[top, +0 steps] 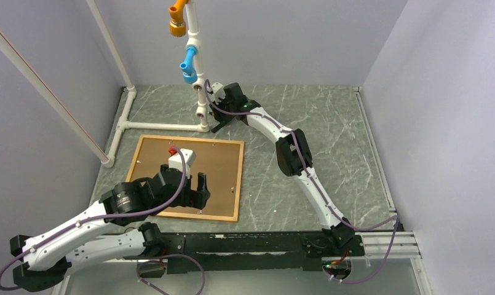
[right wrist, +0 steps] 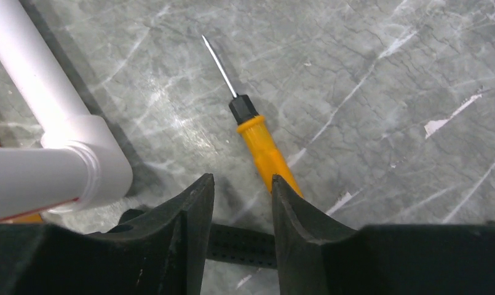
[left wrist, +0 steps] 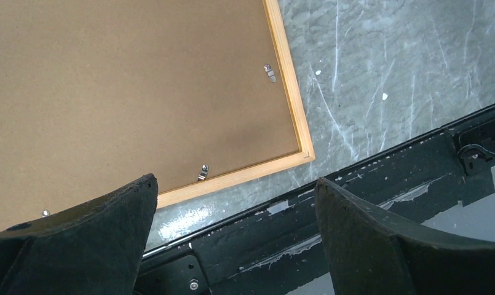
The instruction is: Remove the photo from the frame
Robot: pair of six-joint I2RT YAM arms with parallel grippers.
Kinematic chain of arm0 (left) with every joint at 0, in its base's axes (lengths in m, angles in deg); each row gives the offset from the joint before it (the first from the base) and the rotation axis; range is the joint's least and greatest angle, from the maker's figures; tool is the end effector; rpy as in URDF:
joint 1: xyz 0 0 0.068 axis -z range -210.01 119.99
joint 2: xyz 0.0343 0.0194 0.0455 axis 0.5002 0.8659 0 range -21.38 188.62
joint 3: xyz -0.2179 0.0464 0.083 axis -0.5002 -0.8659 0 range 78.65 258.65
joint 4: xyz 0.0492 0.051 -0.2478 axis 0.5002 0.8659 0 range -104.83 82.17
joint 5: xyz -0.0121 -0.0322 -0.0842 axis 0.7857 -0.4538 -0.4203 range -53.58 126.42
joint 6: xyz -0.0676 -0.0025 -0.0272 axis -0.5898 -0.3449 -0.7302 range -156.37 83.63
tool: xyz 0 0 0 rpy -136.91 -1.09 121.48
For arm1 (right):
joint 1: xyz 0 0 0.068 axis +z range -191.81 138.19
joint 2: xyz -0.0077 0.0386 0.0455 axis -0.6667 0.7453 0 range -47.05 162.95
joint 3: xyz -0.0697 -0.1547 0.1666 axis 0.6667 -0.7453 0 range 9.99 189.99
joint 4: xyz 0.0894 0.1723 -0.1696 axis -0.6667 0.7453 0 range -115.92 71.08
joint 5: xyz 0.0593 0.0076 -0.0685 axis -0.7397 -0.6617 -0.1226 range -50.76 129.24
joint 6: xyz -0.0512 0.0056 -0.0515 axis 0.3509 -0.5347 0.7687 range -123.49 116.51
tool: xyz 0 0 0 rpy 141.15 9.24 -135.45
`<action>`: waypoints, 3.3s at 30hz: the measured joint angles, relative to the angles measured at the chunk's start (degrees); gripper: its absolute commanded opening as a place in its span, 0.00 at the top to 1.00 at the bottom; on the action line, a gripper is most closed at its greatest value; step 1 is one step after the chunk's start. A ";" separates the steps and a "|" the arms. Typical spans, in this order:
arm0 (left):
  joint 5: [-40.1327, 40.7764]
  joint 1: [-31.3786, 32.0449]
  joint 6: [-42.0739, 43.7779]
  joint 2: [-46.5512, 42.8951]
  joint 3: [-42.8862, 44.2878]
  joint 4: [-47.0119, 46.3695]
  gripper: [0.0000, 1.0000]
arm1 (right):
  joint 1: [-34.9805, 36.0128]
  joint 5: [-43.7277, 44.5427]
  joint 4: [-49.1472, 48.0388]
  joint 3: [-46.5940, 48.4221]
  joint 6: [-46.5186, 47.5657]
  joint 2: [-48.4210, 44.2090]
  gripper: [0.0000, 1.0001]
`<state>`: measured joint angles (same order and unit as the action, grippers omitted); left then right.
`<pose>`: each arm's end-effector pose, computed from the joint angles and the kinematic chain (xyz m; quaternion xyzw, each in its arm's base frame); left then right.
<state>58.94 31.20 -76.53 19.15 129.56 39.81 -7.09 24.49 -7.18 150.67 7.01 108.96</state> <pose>0.1005 -0.1347 0.2731 0.0905 0.9023 -0.1810 0.3807 0.4729 0.3466 0.1259 -0.3923 0.7855 0.2084 0.4309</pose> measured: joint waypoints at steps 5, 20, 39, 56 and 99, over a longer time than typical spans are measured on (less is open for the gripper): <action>-0.70 -0.48 -0.17 -0.96 -0.02 0.15 0.01 | -0.42 -0.04 3.54 1.11 2.25 0.04 0.36; -2.10 -0.66 -0.17 -0.20 2.21 0.81 0.01 | -0.79 2.27 7.08 4.70 5.95 2.38 0.78; -3.28 -0.87 -0.22 1.88 2.10 -1.25 0.00 | -2.36 4.90 2.86 -2.60 -6.49 -1.68 1.00; -9.18 -3.02 -0.50 4.39 -0.52 -10.49 0.01 | -7.15 -0.79 -11.89 -58.53 -25.62 -52.72 1.00; -47.19 -34.12 -31.26 12.17 -32.26 -68.63 0.66 | 17.84 -6.97 -31.71 -99.95 -40.57 -79.10 1.00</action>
<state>11.75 -2.92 -107.79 31.33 97.30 -28.83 10.74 17.52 -38.89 50.72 -33.55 29.86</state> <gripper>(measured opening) 0.522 0.203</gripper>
